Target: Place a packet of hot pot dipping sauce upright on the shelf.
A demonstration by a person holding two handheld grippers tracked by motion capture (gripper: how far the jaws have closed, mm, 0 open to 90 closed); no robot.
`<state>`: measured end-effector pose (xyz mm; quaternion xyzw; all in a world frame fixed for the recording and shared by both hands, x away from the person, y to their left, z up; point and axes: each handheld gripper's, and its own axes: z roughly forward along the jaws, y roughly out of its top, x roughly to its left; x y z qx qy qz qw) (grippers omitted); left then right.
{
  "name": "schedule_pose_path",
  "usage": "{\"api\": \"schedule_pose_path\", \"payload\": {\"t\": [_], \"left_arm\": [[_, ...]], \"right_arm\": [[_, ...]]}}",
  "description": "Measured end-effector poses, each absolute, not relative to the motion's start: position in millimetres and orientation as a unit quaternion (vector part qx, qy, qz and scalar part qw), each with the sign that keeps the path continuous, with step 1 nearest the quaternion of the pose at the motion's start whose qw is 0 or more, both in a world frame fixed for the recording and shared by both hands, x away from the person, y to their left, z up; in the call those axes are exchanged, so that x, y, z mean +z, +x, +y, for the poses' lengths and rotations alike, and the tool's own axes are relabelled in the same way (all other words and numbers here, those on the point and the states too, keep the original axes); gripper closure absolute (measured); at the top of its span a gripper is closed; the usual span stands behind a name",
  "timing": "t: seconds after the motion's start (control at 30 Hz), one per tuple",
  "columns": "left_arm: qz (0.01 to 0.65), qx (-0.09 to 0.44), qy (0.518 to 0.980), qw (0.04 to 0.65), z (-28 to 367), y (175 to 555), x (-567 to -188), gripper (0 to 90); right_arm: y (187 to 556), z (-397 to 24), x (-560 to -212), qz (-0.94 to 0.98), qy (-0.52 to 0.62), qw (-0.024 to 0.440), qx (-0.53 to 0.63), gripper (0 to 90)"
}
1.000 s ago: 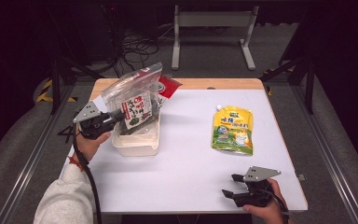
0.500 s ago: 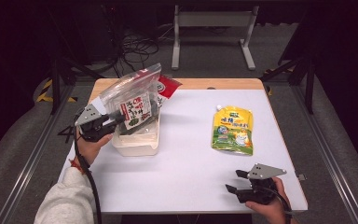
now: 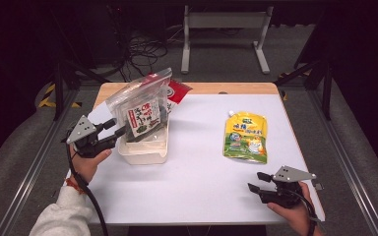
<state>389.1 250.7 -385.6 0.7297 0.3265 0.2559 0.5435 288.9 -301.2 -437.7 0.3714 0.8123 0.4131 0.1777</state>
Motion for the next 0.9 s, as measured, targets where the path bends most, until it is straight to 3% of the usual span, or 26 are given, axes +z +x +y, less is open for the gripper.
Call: {"api": "schedule_pose_path", "payload": {"t": [0.13, 0.47, 0.63, 0.8, 0.9], "left_arm": [[0.313, 0.271, 0.742, 0.527, 248, 369, -385, 40.0], [0.303, 0.263, 0.766, 0.502, 234, 328, -397, 20.7], [0.299, 0.237, 0.787, 0.486, 223, 313, -410, 17.6], [0.277, 0.215, 0.811, 0.468, 209, 297, -426, 17.7], [0.274, 0.193, 0.814, 0.474, 205, 292, -431, 17.0]], "right_arm": [[300, -310, -434, 0.806, 0.378, 0.191, 0.413, 53.5], [327, -337, -430, 0.775, 0.428, 0.21, 0.414, 62.2], [343, -346, -430, 0.768, 0.443, 0.208, 0.413, 68.3], [358, -347, -432, 0.771, 0.445, 0.216, 0.402, 82.8], [366, -348, -430, 0.765, 0.449, 0.218, 0.409, 85.5]]}}
